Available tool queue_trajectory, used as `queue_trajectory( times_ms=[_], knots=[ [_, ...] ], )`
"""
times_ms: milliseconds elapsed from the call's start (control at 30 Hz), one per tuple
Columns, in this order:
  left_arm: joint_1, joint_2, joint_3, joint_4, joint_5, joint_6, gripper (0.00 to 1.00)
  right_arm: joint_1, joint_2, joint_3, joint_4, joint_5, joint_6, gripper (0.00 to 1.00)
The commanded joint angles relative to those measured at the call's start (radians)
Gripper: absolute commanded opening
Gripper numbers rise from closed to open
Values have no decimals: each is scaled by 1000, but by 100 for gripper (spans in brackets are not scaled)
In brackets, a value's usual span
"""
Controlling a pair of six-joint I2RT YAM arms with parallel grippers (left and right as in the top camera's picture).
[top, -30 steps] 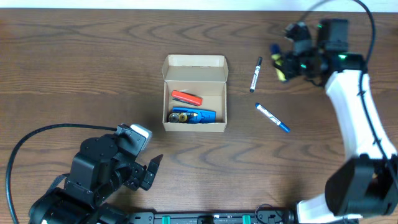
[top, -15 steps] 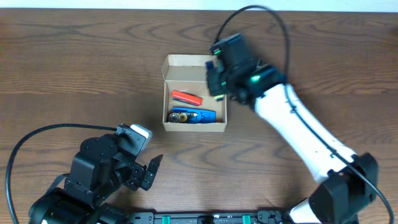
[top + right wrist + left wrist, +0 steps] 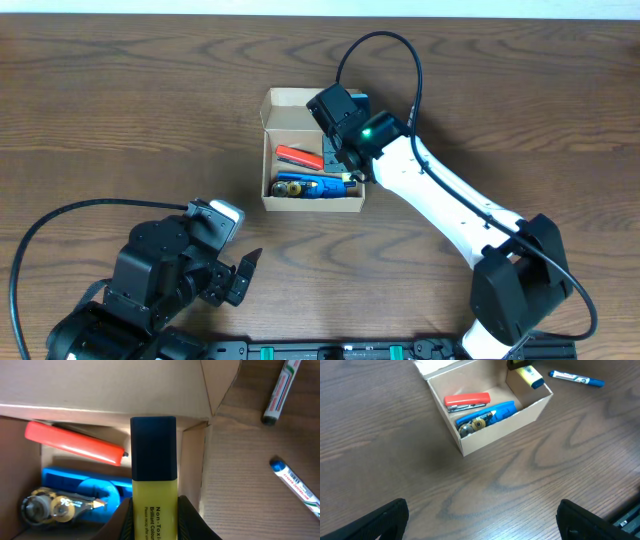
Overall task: Pack container
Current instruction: 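Carry the yellow highlighter into the box and open the right gripper, then move the right gripper to the black marker and grasp it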
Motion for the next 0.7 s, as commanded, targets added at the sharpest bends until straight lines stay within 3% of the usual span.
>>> queue_trajectory(
  times_ms=[0, 33, 100, 133, 367, 567, 633, 667],
  knots=[
    [-4, -3, 16, -2, -4, -11, 95, 8, 3, -1, -1, 18, 30, 11],
    [-4, -3, 16, -2, -4, -11, 95, 8, 3, -1, -2, 6, 30, 16],
    [-4, -3, 16, -2, -4, -11, 95, 8, 3, -1, -5, -16, 30, 40],
    [-4, -3, 16, -2, -4, -11, 95, 8, 3, -1, -5, -20, 30, 45],
    [-4, -3, 16, -2, -4, -11, 95, 6, -68, 5, -13, -13, 26, 45],
    [-4, -3, 16, -2, -4, -11, 95, -55, -233, 11, 2, 140, 26, 46],
    [-4, -3, 16, -2, -4, -11, 95, -108, -259, 11, 3, 136, 26, 54],
    [-4, -3, 16, -2, -4, -11, 95, -136, -264, 11, 3, 124, 26, 65]
  ],
)
